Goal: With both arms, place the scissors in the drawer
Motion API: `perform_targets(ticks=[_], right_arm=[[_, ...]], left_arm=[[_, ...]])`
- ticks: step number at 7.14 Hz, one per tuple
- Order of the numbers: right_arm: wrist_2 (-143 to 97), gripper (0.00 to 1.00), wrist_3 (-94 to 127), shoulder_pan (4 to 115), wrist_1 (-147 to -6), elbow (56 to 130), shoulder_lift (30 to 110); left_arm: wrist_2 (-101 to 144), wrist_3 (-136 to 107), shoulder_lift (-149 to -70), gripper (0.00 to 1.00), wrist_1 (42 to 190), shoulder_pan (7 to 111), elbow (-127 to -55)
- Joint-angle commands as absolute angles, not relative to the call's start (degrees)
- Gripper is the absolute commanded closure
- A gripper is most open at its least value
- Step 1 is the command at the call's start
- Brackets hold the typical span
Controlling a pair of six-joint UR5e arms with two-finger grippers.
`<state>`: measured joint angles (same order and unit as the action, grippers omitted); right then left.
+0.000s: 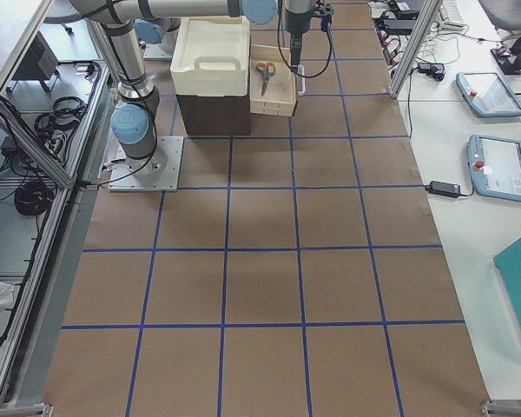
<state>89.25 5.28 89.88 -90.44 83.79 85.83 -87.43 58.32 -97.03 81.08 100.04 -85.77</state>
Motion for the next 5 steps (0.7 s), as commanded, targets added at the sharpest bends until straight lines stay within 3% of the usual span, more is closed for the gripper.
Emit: perform_targets(ticks=[1,3,5], right_arm=[[89.2,0.00,5.3,90.0,-90.3,83.8,86.3],[89.2,0.00,5.4,89.9,-90.3,84.0,86.3],[89.4,0.00,5.4,89.9,-90.4,84.5,86.3]], left_arm=[[-87.0,48.8,-92.7,0.16,84.4,93.0,-85.7],[-87.0,32.0,-90.2,0.00,87.4,91.5,-86.0],[-87.7,16.3,-87.6,0.00,94.2,91.3,-86.0]])
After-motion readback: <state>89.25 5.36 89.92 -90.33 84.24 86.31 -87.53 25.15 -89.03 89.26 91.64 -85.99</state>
